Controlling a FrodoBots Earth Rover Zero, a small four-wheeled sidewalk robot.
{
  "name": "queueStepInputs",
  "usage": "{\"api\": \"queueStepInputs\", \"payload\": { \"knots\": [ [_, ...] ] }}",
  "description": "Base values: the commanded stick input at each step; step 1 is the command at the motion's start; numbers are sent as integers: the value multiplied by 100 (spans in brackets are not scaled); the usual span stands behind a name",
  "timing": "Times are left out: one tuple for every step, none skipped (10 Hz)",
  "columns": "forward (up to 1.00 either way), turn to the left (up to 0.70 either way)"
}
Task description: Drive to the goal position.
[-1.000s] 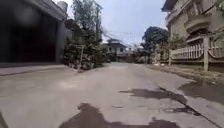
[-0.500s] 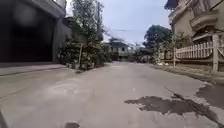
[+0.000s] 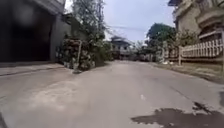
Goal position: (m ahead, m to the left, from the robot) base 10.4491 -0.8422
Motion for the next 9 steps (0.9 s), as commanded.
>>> {"api": "queueStepInputs", "payload": {
  "knots": [
    [100, 0],
    [100, 0],
    [100, 0],
    [100, 0],
    [100, 0],
    [100, 0],
    [100, 0],
    [100, 0],
    [100, 0]
  ]
}}
